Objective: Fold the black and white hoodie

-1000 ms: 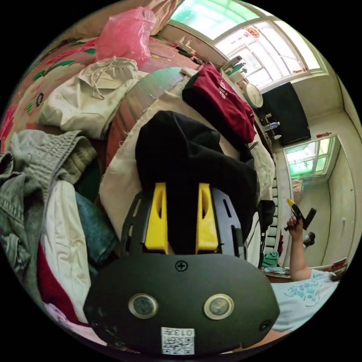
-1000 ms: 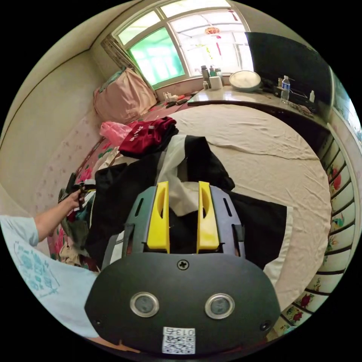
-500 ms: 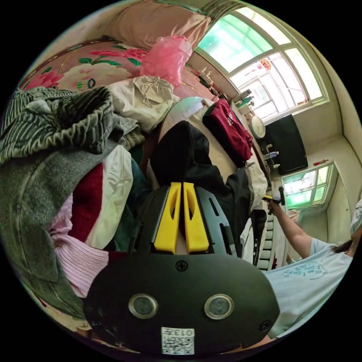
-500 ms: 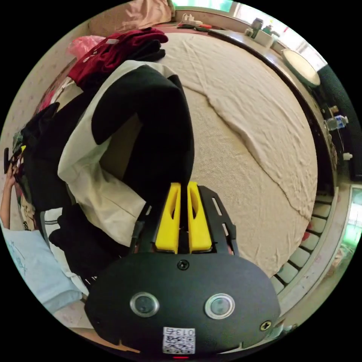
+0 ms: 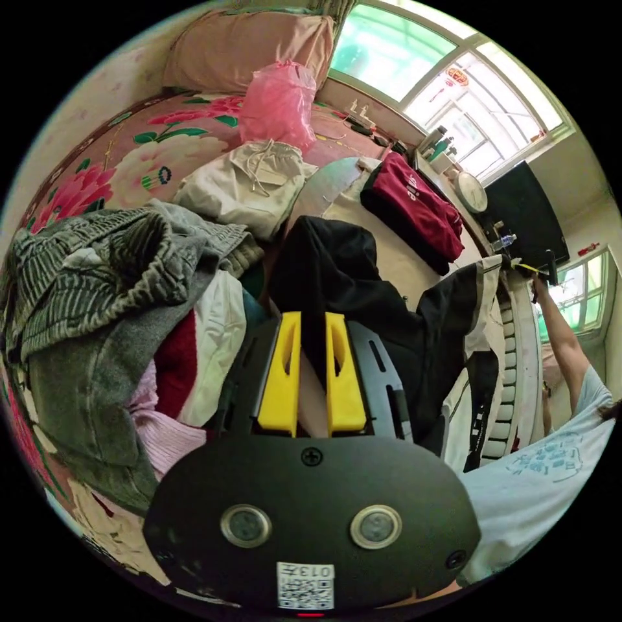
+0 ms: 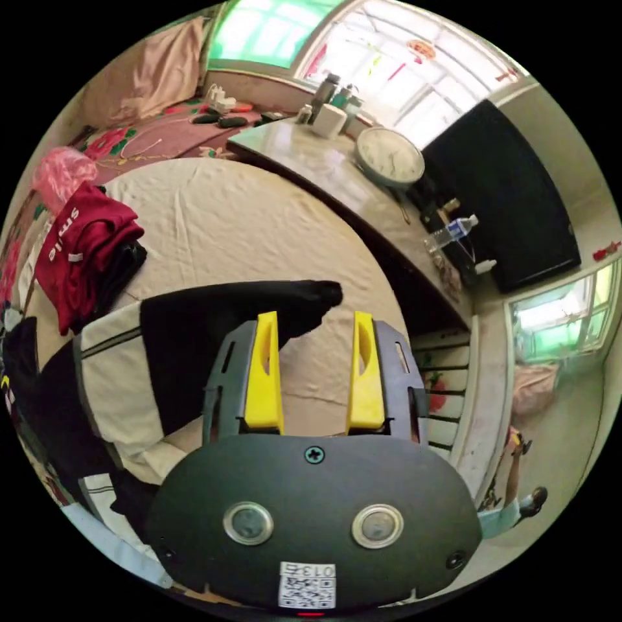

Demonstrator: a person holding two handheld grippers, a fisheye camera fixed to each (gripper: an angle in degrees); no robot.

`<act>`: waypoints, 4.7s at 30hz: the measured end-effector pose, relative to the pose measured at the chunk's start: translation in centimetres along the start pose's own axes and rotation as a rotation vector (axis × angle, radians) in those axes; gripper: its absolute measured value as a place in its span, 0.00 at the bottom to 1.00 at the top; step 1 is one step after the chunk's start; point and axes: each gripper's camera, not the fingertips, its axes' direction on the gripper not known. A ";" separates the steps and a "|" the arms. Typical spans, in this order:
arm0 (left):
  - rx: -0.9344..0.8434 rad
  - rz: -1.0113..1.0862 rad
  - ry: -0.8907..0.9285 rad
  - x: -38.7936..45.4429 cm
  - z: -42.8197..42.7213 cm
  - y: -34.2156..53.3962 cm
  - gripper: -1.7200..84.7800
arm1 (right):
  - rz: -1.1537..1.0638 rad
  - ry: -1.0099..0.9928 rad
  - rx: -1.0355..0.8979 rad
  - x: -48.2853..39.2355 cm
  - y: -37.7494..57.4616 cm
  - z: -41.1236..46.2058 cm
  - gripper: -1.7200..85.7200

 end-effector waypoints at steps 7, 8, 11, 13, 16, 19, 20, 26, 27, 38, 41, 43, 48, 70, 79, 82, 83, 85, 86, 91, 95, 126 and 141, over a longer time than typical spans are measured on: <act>0.183 0.411 -0.074 8.8 -3.0 0.1 0.09 | 0.230 -0.123 0.182 5.9 16.1 -1.2 0.15; 0.152 0.469 -0.041 10.5 -1.8 -0.1 0.09 | 0.245 -0.124 0.157 6.1 20.1 -0.6 0.16; -0.002 0.712 0.151 19.1 5.9 -0.2 0.08 | 0.316 -0.156 0.033 6.0 29.6 2.5 0.18; -0.113 0.877 0.237 26.0 12.1 1.4 0.08 | 0.349 -0.179 -0.039 5.0 34.4 4.5 0.18; -0.194 1.040 0.187 32.3 18.5 3.5 0.07 | 0.390 -0.207 -0.071 3.4 39.3 7.8 0.17; -0.353 1.087 0.042 34.3 24.9 4.1 0.04 | 0.422 -0.256 -0.133 2.9 40.9 11.8 0.10; -0.382 1.091 0.007 34.1 26.0 4.1 0.04 | 0.384 -0.263 -0.125 2.7 41.1 12.8 0.08; -0.299 0.847 0.220 27.9 22.6 0.7 0.04 | 0.426 -0.322 0.130 5.4 44.2 6.8 0.16; -0.274 0.847 0.225 27.1 20.8 1.5 0.05 | 0.385 -0.341 0.167 4.7 44.4 5.7 0.18; -0.424 0.855 0.204 18.7 14.2 17.6 0.12 | -0.310 -0.358 0.157 -22.0 45.4 3.6 0.13; -0.414 0.875 0.216 15.5 12.5 20.7 0.15 | -0.204 -0.424 0.207 -18.6 46.6 1.9 0.11; -0.408 0.902 0.238 13.2 11.5 22.3 0.19 | -0.157 -0.496 0.353 -15.4 48.6 -1.5 0.11; -0.375 1.028 0.322 10.9 10.7 23.5 0.23 | -0.123 -0.661 0.706 -8.1 56.7 -12.1 0.10; 0.188 1.475 0.664 15.7 -11.2 23.0 0.02 | -0.056 -0.288 0.647 -12.9 63.9 -22.6 0.21; 0.152 1.402 0.651 16.0 -10.8 20.7 0.01 | -0.180 -0.008 0.145 -15.1 66.3 -6.4 0.22; 0.159 1.406 0.606 17.6 -11.5 20.0 0.01 | -0.290 -0.013 0.008 -13.9 63.8 -2.9 0.07; 0.159 1.404 0.591 17.9 -11.7 19.7 0.01 | -0.330 -0.043 -0.042 -13.4 62.9 -2.4 0.05; 0.174 1.382 0.534 19.0 -13.0 18.5 0.02 | -0.292 -0.104 -0.007 -11.5 61.0 -3.4 0.04; 0.178 1.375 0.518 19.2 -13.2 18.1 0.02 | -0.289 -0.137 0.015 -9.9 59.7 -4.2 0.04; 0.173 1.256 0.399 22.6 -11.4 10.2 0.02 | -0.241 -0.254 0.064 -3.6 51.7 -2.6 0.04; 0.053 1.095 0.329 25.3 -3.0 2.6 0.05 | -0.171 -0.346 -0.057 -1.9 44.6 5.6 0.06; -0.689 1.267 0.287 29.5 -4.2 3.3 0.02 | 0.293 -0.706 0.029 11.9 50.4 4.6 0.05; -0.928 0.732 0.293 21.4 5.4 -4.8 0.07 | 0.207 -0.521 -0.294 10.6 50.9 4.5 0.12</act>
